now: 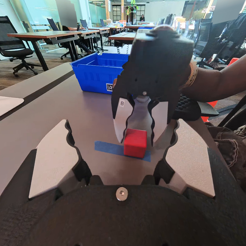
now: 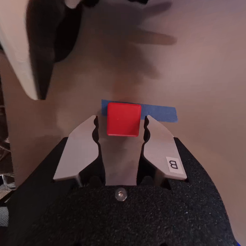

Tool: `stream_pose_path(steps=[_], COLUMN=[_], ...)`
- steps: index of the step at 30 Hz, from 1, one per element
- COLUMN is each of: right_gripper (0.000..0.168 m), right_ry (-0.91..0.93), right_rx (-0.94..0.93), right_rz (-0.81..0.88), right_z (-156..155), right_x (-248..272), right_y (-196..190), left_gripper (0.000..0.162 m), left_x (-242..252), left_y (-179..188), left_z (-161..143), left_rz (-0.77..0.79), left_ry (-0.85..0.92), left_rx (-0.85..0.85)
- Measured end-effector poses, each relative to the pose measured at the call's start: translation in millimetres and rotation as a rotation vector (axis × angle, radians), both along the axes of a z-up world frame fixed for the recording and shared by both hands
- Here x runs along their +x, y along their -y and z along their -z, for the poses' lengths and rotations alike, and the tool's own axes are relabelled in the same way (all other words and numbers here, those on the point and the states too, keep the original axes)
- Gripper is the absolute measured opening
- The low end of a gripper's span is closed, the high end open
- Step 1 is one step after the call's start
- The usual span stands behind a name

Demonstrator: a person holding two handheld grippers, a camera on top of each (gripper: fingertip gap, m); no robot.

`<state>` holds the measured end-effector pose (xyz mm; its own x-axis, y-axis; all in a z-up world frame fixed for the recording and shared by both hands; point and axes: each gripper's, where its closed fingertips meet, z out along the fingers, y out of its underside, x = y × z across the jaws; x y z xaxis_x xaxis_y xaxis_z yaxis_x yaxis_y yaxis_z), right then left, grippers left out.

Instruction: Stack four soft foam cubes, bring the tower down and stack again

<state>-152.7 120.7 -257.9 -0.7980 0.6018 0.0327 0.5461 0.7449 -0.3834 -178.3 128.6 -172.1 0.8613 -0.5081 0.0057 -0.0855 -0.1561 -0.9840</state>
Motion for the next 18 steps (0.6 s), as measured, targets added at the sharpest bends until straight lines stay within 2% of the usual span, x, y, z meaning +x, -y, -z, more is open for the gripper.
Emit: stream_pose_path(steps=[2, 5, 9, 11, 14, 16, 18], right_gripper=[0.049, 0.049, 0.049, 0.049, 0.049, 0.049, 0.049], right_ry=[-0.018, -0.060, -0.215, -0.308, -0.402, -0.410, -0.366], right_rx=[0.013, 0.008, -0.035, -0.018, 0.068, 0.123, 0.130], right_rz=[-0.002, 0.040, 0.162, 0.278, 0.541, 0.741, 0.928], right_z=[3.3, -7.1, -57.7, -90.2, -125.4, -131.1, -118.8], right_x=[-2.0, -0.6, 13.4, 31.6, 77.0, 114.3, 148.6], right_y=[0.5, -4.7, -26.8, -56.4, -126.7, -177.2, -218.6], left_gripper=[0.140, 0.140, 0.140, 0.140, 0.140, 0.140, 0.140], left_x=[2.6, 3.8, 4.0, 5.0, 8.7, 11.5, 12.8], left_y=[0.2, 0.1, -0.4, -0.6, -0.6, -0.6, -0.7], left_z=[2.6, 7.0, 8.5, 9.5, 11.1, 12.2, 13.9], left_rz=[0.009, 0.010, 0.005, 0.004, 0.014, 0.021, 0.022], left_ry=[-0.017, -0.043, -0.053, -0.065, -0.082, -0.093, -0.111], left_rx=[-0.010, -0.027, -0.032, -0.036, -0.041, -0.047, -0.053])
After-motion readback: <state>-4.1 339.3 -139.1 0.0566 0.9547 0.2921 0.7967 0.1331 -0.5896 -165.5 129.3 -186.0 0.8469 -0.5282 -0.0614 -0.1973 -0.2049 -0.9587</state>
